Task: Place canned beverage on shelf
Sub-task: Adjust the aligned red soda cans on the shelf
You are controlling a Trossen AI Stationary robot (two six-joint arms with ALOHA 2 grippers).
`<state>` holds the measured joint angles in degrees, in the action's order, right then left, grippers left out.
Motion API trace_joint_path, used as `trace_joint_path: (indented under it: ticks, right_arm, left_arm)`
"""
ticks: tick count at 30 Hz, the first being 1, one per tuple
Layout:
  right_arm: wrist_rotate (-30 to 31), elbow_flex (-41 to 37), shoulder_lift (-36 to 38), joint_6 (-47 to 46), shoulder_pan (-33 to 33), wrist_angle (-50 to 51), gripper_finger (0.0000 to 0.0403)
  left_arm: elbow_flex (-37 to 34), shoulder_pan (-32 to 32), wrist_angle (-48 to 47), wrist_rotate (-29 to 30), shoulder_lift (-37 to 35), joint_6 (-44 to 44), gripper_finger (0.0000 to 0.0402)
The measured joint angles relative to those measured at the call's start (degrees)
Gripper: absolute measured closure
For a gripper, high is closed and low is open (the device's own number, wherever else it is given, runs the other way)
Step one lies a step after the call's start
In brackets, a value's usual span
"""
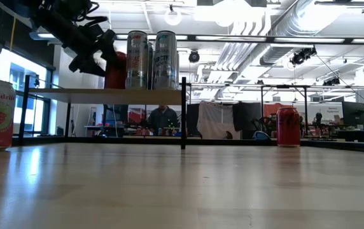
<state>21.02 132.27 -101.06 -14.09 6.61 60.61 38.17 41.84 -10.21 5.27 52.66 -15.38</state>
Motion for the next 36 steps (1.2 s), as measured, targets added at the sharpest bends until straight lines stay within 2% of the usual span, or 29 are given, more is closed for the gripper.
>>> trace_joint_path:
  ticks: [23,36]
  right_arm:
    - [-1.7,0.0,0.0,1.0,0.0,0.0,0.0054]
    - [-2.7,0.0,0.0,1.1,0.0,0.0,0.0054]
  left_arm:
    - [0.0,0.0,0.2,-0.7,-0.2,0.0,0.0069]
    - [0.1,0.0,-0.1,1.2,-0.2,-0.7,0.0069]
